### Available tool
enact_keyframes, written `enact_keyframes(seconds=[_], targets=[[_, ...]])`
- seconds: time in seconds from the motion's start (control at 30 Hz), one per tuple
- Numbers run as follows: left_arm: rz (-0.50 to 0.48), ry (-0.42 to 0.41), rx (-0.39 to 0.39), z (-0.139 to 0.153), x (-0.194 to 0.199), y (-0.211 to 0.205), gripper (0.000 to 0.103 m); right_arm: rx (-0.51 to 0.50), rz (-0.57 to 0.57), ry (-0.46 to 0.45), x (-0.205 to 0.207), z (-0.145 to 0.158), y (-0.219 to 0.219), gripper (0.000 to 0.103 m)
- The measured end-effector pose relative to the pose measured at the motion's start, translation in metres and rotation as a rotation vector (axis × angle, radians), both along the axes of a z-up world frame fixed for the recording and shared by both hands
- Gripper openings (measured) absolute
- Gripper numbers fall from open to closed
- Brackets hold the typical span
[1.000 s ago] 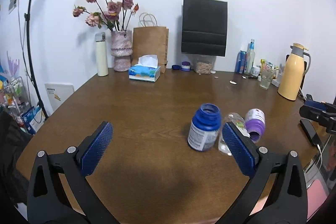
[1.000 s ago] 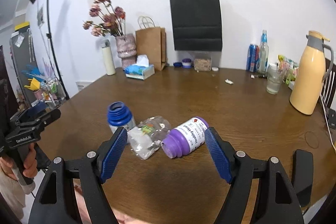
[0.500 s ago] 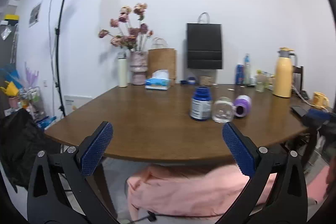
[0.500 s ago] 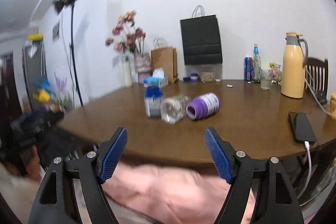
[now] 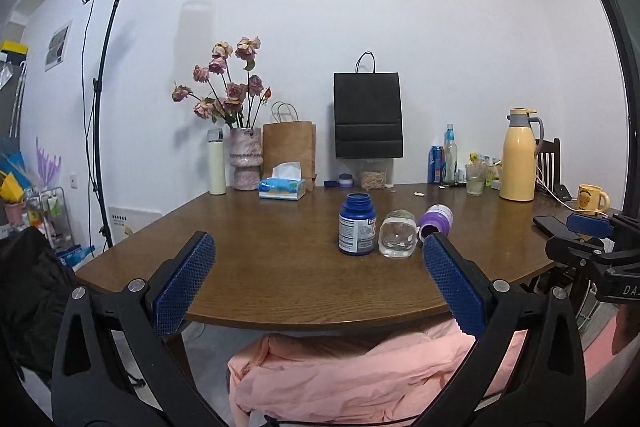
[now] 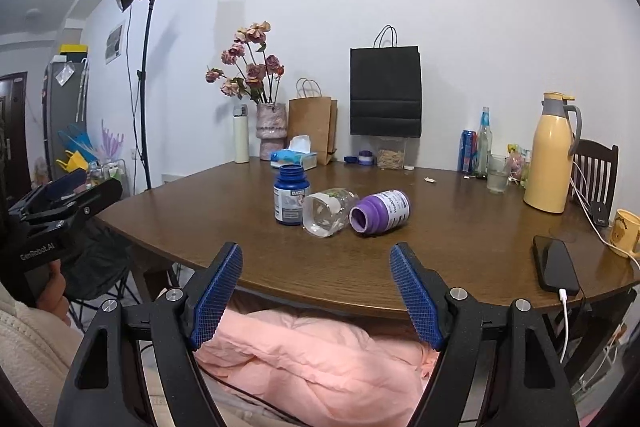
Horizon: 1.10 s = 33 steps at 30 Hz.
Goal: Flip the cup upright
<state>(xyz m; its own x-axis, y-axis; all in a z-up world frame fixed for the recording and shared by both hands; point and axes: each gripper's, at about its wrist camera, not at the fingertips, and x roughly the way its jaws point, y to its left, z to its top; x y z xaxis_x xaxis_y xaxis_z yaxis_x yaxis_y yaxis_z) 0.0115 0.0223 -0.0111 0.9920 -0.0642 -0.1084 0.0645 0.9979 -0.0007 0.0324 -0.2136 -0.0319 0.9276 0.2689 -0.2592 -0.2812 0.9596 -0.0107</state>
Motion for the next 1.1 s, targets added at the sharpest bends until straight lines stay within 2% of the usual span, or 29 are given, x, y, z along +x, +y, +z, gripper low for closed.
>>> enact_keyframes(seconds=[1.1], targets=[[0.004, -0.004, 0.001, 0.0002, -0.001, -0.0008, 0.103, -0.002, -0.01, 0.0, -0.0006, 0.0009, 0.0011, 0.081]])
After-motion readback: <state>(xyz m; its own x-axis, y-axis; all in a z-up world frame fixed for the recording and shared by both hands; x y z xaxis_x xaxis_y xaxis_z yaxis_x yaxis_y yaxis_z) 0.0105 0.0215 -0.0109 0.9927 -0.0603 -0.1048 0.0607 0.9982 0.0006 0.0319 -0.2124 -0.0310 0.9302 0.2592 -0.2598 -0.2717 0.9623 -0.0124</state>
